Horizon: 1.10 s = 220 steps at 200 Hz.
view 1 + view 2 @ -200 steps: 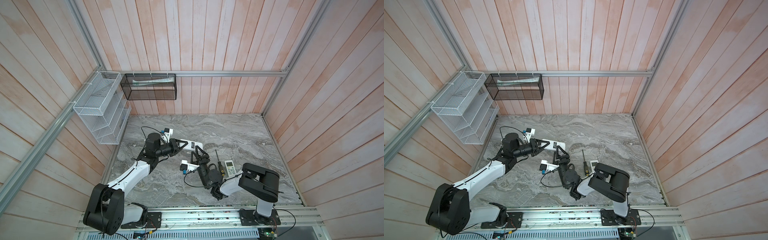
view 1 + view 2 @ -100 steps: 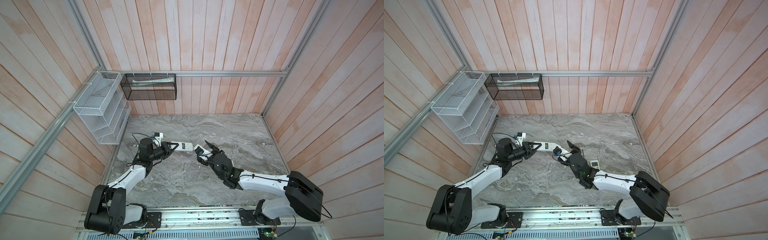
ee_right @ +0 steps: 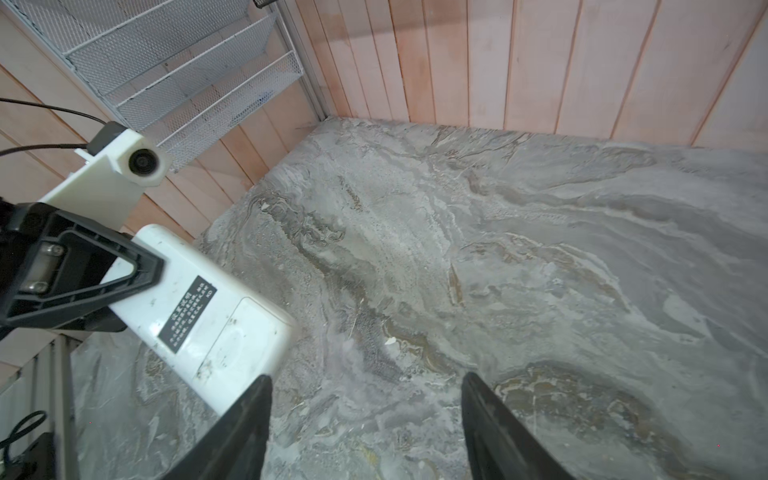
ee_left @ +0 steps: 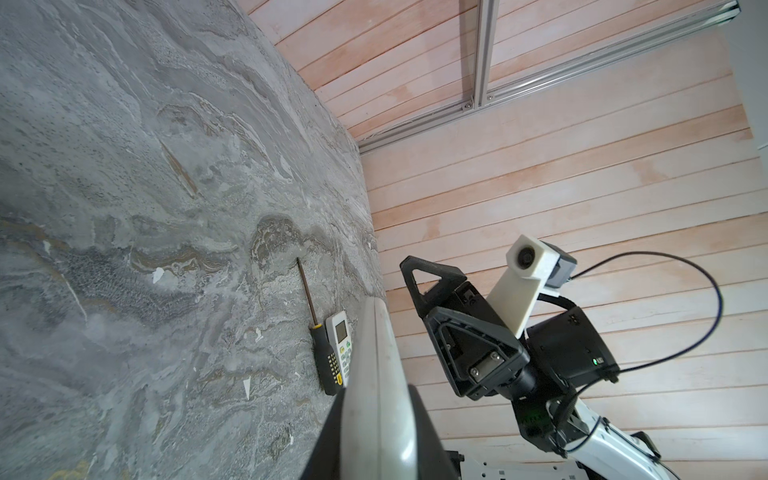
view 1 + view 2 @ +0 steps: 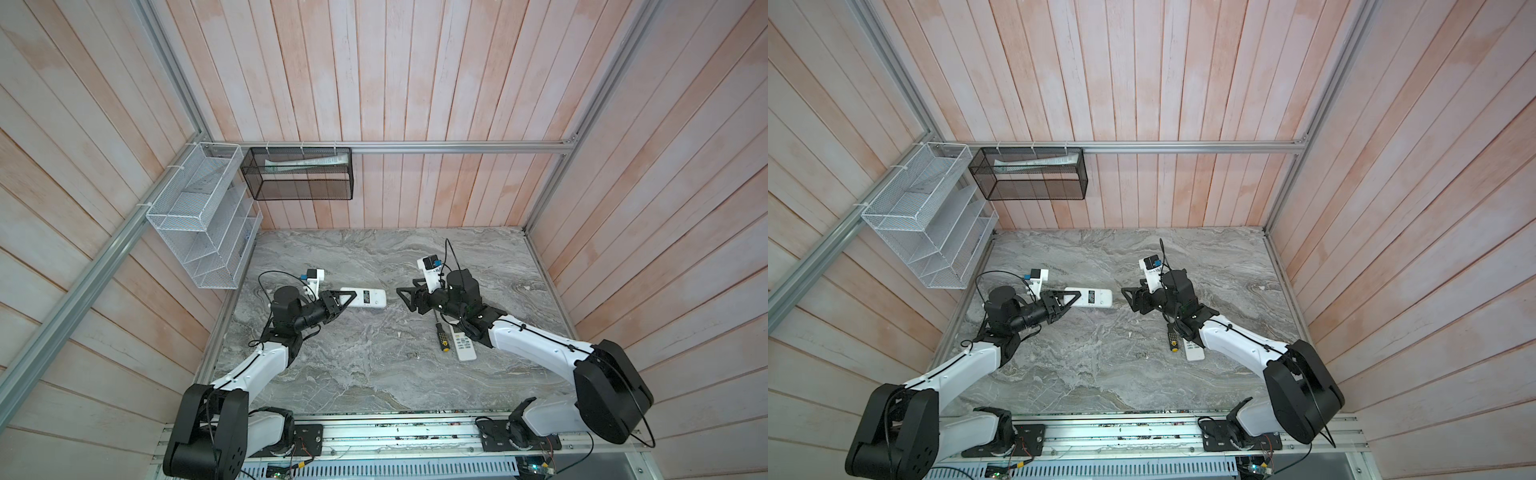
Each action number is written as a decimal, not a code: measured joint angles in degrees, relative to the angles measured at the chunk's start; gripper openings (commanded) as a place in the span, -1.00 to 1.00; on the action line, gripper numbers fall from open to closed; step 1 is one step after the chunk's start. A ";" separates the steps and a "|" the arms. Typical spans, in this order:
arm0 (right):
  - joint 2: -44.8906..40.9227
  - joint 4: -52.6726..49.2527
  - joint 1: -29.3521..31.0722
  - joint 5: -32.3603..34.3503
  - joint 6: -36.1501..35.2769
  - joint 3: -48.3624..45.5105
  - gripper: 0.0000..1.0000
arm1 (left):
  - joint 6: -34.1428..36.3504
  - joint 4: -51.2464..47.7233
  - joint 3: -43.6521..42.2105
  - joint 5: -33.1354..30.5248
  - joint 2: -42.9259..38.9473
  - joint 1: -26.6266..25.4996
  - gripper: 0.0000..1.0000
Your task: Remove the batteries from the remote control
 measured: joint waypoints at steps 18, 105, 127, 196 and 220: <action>1.09 1.40 -0.90 -5.44 4.15 0.11 0.44 | -0.68 2.27 -0.96 0.79 0.00 0.00 -0.94; 7.96 8.98 -2.21 -20.92 17.00 4.44 0.26 | -4.61 7.61 -1.22 1.64 0.00 0.00 -0.94; 8.35 8.96 -2.16 -21.84 17.40 5.99 0.18 | -5.29 8.33 -1.22 1.62 0.00 -0.02 -0.94; 12.07 8.44 -1.07 -24.52 17.46 8.02 0.02 | -6.58 9.79 -0.94 1.62 0.00 -0.07 -0.95; 12.46 8.66 -0.59 -25.70 17.86 8.50 -0.06 | -6.64 10.19 -0.81 1.62 0.17 -0.07 -0.95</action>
